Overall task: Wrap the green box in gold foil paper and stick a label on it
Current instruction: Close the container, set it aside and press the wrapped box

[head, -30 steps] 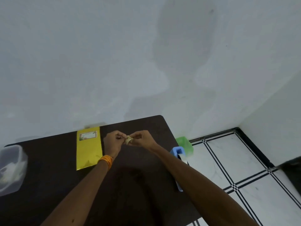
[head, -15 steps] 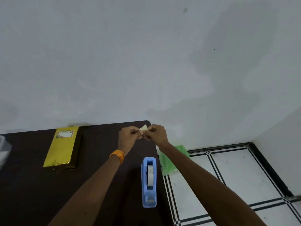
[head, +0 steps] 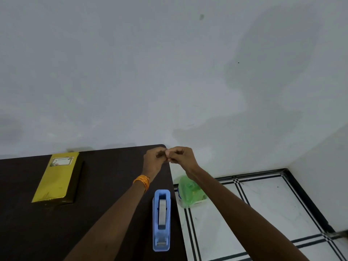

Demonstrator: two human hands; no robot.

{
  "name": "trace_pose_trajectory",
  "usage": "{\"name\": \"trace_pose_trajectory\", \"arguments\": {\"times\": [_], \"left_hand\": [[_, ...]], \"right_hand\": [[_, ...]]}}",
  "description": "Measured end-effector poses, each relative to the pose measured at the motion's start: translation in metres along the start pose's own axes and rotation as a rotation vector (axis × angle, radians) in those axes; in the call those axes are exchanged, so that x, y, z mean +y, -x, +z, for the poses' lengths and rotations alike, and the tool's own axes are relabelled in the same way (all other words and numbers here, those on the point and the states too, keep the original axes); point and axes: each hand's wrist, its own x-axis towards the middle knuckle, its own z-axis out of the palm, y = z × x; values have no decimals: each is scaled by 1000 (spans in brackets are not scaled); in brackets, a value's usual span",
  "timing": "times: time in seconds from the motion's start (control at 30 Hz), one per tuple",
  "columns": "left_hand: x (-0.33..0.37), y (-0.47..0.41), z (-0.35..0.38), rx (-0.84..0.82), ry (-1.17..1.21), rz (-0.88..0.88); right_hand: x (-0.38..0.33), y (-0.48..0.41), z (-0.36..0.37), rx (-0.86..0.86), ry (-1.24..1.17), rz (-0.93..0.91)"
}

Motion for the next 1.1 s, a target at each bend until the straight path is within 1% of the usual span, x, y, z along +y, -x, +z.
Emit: {"name": "trace_pose_trajectory", "arguments": {"times": [0.1,0.17,0.23,0.33,0.43,0.5,0.63,0.73,0.8,0.93,1.0,1.1], "left_hand": [[1,-5,14,-35,179,-76],[4,-10,27,-60,254,-133],[10,-15,43,-73,299,-171],[21,-20,70,-62,408,-244],[25,-26,107,-80,364,-239],[23,-28,134,-61,328,-248],[26,-40,191,-31,278,-242],[29,-43,220,6,221,-222],[26,-47,235,25,161,-199],[17,-59,255,62,76,-191],[10,-65,266,74,89,-234],[-7,-77,273,81,185,-312]], "right_hand": [[1,-1,-18,73,24,-22],[1,-2,-32,111,25,-22],[-1,-5,-48,107,2,-11],[0,-15,-82,96,43,-34],[8,-21,-123,129,93,-33],[14,-23,-150,127,102,-40],[20,-34,-207,85,100,-23],[22,-40,-238,57,33,35],[24,-44,-253,72,-18,91],[40,-57,-268,62,-27,105],[51,-66,-275,58,14,118],[65,-86,-282,61,43,120]]}}
